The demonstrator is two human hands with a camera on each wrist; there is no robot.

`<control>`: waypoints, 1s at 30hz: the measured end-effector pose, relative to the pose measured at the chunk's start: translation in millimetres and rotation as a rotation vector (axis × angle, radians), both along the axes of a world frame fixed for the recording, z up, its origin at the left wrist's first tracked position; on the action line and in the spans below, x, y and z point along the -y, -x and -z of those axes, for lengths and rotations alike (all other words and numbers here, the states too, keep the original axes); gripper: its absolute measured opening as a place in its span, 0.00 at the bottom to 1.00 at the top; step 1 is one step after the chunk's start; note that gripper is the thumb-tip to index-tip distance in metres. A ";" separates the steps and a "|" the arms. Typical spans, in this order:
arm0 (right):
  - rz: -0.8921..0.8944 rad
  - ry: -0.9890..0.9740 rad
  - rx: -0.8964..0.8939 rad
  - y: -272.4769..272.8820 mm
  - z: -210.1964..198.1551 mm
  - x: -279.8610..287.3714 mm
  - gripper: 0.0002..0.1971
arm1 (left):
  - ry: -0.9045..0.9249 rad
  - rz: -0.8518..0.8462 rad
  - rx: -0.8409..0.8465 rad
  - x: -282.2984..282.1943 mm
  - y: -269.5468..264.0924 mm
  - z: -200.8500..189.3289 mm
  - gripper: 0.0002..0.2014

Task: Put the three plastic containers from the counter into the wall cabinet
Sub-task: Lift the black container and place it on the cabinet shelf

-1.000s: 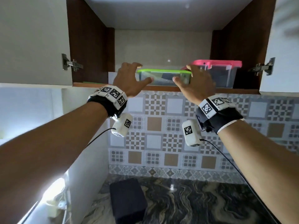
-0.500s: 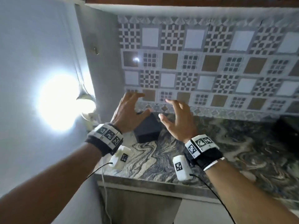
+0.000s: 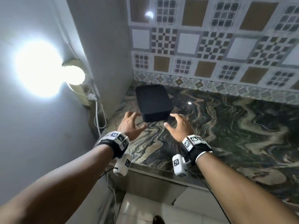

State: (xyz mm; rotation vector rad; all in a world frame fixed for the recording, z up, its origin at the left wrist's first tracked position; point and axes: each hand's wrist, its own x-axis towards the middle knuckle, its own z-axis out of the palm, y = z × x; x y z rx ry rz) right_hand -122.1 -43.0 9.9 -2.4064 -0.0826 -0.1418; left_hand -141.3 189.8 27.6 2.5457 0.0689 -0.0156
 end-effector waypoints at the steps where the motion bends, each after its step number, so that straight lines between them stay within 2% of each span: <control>1: -0.005 -0.012 -0.006 -17.1 4.3 -0.1 0.27 | 0.003 -0.013 -0.007 2.4 -13.7 6.5 0.32; 9: -0.056 -0.039 -0.075 -160.9 46.7 -11.4 0.35 | 0.079 -0.164 0.012 22.4 -131.0 55.2 0.37; 12: -0.079 -0.024 -0.084 -195.0 64.2 -20.6 0.39 | 0.104 -0.167 0.040 26.8 -156.4 72.7 0.36; 15: -0.062 -0.024 -0.045 -208.9 78.8 -26.1 0.38 | 0.138 -0.186 0.089 31.1 -167.1 86.7 0.35; 21: -0.007 -0.120 0.055 -178.8 85.4 -22.8 0.33 | 0.248 -0.185 0.176 37.0 -148.8 94.7 0.33; 25: 0.005 -0.222 0.070 -124.8 90.3 -14.8 0.35 | 0.337 -0.186 0.161 34.7 -107.1 101.1 0.36; 30: 0.013 -0.407 0.018 -47.1 96.8 -4.4 0.38 | 0.555 -0.157 0.177 23.2 -39.7 112.6 0.41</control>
